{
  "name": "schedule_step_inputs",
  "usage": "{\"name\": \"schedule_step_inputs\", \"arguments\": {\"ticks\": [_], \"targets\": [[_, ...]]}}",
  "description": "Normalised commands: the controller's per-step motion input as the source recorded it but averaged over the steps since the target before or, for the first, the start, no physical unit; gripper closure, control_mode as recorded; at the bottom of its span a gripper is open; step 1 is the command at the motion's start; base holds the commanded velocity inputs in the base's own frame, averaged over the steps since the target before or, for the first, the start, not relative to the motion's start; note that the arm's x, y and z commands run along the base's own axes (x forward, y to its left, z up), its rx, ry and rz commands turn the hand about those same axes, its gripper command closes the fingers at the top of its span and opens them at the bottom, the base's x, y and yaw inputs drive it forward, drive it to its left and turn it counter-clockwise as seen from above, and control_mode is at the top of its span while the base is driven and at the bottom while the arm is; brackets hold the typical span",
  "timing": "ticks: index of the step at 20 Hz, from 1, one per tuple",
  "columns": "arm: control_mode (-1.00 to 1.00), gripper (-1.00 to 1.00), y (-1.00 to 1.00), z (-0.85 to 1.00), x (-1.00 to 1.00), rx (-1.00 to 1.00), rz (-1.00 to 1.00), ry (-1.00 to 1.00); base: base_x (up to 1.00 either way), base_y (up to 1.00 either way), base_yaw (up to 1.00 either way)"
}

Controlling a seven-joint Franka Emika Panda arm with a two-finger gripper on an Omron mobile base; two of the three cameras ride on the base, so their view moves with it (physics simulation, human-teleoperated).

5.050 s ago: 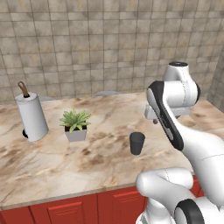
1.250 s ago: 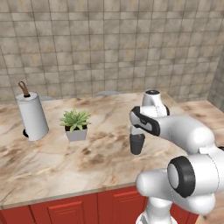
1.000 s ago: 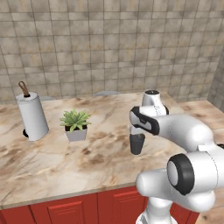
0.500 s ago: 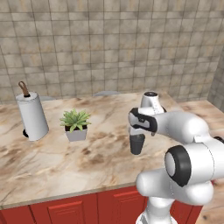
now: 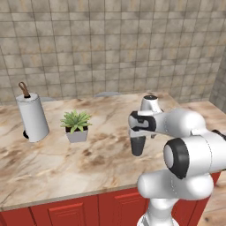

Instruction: Pick the jug and glass cup and place them in the sink. Then turn on the water.

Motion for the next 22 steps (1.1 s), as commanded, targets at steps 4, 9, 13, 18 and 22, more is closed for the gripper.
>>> {"name": "schedule_step_inputs", "arguments": {"ticks": [4,9,13,18,22], "targets": [[-1.00,-1.00,0.03,-0.13,0.15,0.00,0.00,0.00,0.00,0.00,0.00],[-1.00,-1.00,0.03,-0.12,0.12,0.00,0.00,0.00,0.00,0.00,0.00],[-1.00,-1.00,0.02,-0.08,0.00,0.00,0.00,0.03,0.00,0.00,0.00],[-1.00,-1.00,0.10,-0.14,0.00,0.00,0.00,0.05,0.00,0.00,0.00],[-1.00,1.00,0.26,-0.19,0.00,0.00,0.00,0.12,0.00,0.00,0.00]]}}
